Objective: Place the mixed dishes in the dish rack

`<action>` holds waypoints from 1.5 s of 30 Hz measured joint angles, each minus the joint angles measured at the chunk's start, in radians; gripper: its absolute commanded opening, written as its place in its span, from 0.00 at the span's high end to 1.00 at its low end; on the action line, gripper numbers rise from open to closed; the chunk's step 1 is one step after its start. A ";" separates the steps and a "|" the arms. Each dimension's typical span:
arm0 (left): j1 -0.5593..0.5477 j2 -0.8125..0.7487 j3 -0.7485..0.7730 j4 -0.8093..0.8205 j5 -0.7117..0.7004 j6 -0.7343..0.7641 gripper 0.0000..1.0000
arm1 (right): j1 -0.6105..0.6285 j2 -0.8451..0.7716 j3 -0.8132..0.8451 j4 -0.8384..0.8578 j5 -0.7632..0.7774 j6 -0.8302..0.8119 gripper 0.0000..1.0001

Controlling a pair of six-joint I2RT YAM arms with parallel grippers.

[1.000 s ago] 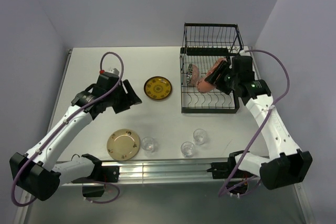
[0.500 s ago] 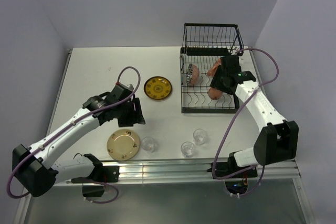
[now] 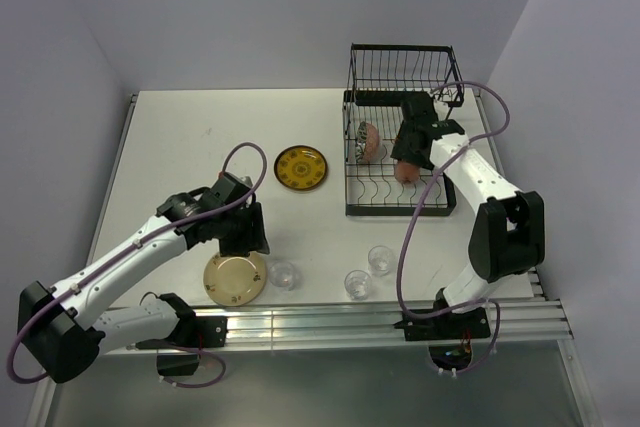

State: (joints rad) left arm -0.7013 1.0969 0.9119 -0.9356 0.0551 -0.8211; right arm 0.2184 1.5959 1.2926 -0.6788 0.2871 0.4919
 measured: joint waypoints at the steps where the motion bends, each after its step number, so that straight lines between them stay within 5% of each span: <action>1: 0.000 -0.005 -0.002 -0.003 0.000 -0.001 0.40 | 0.000 0.013 0.007 0.004 0.002 0.000 1.00; 12: -0.016 -0.022 -0.027 -0.027 0.007 -0.006 0.38 | 0.001 0.076 0.025 0.020 0.006 0.014 1.00; 18: -0.034 -0.022 -0.050 -0.027 0.019 -0.013 0.37 | 0.002 0.094 0.024 0.043 0.000 0.017 0.89; 24: -0.050 -0.020 -0.050 -0.025 0.019 -0.015 0.37 | 0.002 0.099 0.003 0.065 -0.009 0.016 0.76; 31: -0.067 0.006 -0.050 -0.008 0.019 -0.035 0.37 | 0.002 0.099 0.001 0.069 -0.011 0.016 0.36; 35: -0.079 0.028 -0.050 0.005 0.019 -0.040 0.36 | 0.002 0.092 -0.016 0.092 -0.014 0.016 0.25; 45: -0.106 0.072 -0.052 0.043 0.018 -0.059 0.36 | 0.002 0.041 -0.076 0.104 -0.027 0.015 0.19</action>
State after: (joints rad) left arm -0.8070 1.1690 0.8597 -0.8928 0.0731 -0.8799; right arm 0.2203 1.6367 1.2171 -0.5747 0.2600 0.5072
